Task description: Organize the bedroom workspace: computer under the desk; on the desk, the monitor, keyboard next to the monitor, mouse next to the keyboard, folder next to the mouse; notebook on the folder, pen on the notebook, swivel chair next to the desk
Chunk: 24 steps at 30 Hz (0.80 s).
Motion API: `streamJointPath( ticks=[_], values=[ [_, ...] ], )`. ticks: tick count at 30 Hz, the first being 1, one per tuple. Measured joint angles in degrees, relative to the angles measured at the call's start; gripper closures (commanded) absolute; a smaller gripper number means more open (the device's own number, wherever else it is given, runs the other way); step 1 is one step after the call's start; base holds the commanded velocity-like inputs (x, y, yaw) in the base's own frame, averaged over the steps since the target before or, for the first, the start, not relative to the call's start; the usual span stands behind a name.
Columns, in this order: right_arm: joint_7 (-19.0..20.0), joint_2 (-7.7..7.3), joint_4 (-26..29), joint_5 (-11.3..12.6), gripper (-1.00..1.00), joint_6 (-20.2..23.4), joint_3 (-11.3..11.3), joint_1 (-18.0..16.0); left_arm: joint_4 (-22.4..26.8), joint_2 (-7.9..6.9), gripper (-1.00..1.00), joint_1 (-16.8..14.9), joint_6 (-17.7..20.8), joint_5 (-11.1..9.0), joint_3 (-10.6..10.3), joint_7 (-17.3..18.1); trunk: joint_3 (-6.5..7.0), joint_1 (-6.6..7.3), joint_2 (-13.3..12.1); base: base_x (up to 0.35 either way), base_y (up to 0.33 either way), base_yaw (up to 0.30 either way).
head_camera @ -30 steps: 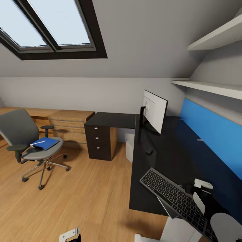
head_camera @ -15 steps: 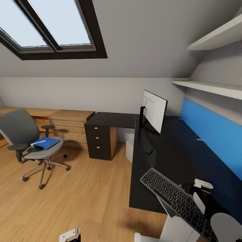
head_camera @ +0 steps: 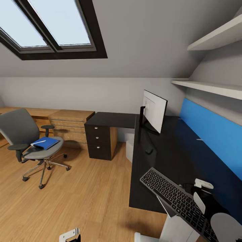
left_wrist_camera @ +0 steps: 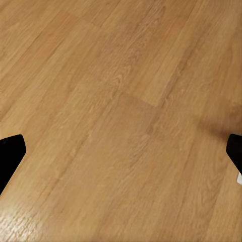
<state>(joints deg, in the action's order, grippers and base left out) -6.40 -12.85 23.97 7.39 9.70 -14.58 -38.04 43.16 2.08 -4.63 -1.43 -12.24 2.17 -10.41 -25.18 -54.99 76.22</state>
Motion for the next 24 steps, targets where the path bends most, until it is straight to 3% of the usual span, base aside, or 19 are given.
streamJointPath(
  ticks=[6,12,24],
  values=[
    [-0.1,-0.05,0.0,0.4,-1.0,-1.1,-0.1,0.0,0.0,0.0,-1.0,0.0,0.0,0.0,0.0,0.0,0.0,0.0,0.0,0.0,0.0,0.0],
    [-1.0,-0.13,0.0,2.5,-1.0,-2.4,-0.1,0.0,0.0,0.0,-1.0,0.0,0.0,0.0,0.0,0.0,0.0,0.0,0.0,0.0,0.0,0.0],
    [-6.3,-0.24,0.1,3.9,-1.0,-2.9,0.1,0.0,0.0,0.0,-1.0,0.0,0.0,0.0,0.0,-0.1,0.0,-0.01,0.0,-0.015,0.0,0.0]
  ],
)
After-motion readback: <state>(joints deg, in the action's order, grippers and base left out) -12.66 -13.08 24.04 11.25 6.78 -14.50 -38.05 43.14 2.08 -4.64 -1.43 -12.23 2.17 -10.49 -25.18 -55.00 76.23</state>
